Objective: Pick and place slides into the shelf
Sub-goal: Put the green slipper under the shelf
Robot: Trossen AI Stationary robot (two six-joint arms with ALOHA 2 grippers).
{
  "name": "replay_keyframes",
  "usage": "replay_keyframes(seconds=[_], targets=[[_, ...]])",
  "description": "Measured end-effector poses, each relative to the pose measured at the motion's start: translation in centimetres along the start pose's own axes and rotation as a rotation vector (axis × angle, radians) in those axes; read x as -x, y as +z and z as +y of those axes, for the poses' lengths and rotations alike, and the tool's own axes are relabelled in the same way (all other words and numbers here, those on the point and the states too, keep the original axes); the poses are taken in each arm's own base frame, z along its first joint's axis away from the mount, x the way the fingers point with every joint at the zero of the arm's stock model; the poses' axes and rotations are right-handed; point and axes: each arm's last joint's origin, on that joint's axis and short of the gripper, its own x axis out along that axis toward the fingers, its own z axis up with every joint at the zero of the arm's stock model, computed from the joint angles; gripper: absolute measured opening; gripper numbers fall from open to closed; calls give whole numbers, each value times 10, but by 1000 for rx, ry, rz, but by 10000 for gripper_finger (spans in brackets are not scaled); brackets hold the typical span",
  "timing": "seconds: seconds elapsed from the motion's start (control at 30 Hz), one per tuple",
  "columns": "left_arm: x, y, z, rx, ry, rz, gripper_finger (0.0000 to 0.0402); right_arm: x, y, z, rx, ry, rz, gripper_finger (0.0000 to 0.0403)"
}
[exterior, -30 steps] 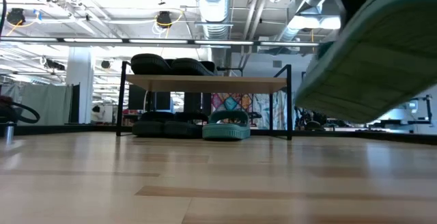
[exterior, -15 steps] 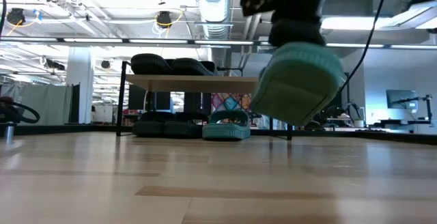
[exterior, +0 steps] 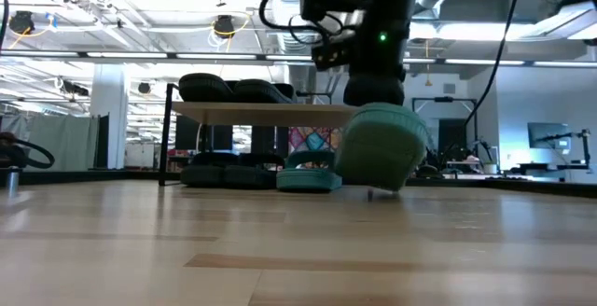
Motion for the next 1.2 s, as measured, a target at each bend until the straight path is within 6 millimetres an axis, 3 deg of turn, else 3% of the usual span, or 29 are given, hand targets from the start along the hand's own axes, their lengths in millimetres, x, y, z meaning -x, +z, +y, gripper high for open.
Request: replay_keyframes(seconds=[0.83, 1.2], targets=[[0, 0, 0, 17, 0, -1, 109, -36, 17, -51, 25, 22, 12, 0], [0, 0, 0, 21, 1, -1, 109, -60, 23, -53, 8, 81, 32, 0]])
